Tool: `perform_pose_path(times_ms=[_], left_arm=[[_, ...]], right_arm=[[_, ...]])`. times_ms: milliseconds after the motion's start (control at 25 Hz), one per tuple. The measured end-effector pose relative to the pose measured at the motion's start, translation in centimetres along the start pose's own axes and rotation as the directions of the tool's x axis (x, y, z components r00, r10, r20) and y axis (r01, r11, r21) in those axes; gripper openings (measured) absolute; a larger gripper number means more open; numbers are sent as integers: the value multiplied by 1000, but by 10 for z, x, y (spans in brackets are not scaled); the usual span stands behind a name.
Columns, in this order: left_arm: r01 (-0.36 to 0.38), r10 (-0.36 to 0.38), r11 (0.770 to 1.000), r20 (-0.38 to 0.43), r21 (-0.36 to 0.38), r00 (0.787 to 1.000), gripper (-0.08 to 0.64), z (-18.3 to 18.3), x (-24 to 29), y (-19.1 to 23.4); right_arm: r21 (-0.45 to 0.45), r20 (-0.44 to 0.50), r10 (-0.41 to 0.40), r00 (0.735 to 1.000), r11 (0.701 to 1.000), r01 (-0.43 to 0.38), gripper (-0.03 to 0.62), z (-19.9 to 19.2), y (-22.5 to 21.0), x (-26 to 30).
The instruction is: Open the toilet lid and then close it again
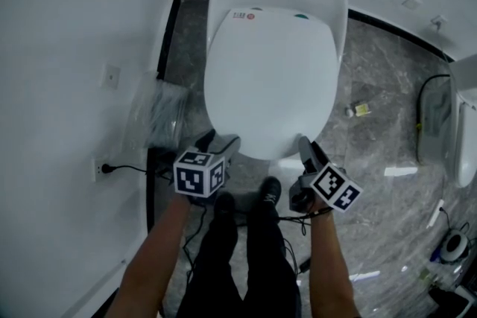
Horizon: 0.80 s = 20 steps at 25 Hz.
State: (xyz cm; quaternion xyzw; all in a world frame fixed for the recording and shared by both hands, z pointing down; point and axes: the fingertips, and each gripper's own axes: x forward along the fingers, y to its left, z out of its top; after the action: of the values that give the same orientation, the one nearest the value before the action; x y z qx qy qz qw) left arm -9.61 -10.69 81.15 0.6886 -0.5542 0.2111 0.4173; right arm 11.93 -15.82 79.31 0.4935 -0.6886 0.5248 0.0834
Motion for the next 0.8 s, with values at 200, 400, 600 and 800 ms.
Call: perform_pose_path(times_ms=[200,400,600,800], left_arm=[[30,-27,987,-25,156,999,236,-1,-12,-12],[27,-16,983,-66,179,998,196,-21,-23,-8],[29,-10,981,-97,192,995,80,-38,-18,-17],[42,-34,977,-42,207,999,39,-20,-20,-33]], right_arm=[[65,2,12,1000,998,-12,186,3,2,-4],[107,20,-6,1000,994,4,129,7,1,-10],[94,24,2,1000,996,-4,98,13,5,-16],[108,40,22,999,994,-26,98,19,14,-23]])
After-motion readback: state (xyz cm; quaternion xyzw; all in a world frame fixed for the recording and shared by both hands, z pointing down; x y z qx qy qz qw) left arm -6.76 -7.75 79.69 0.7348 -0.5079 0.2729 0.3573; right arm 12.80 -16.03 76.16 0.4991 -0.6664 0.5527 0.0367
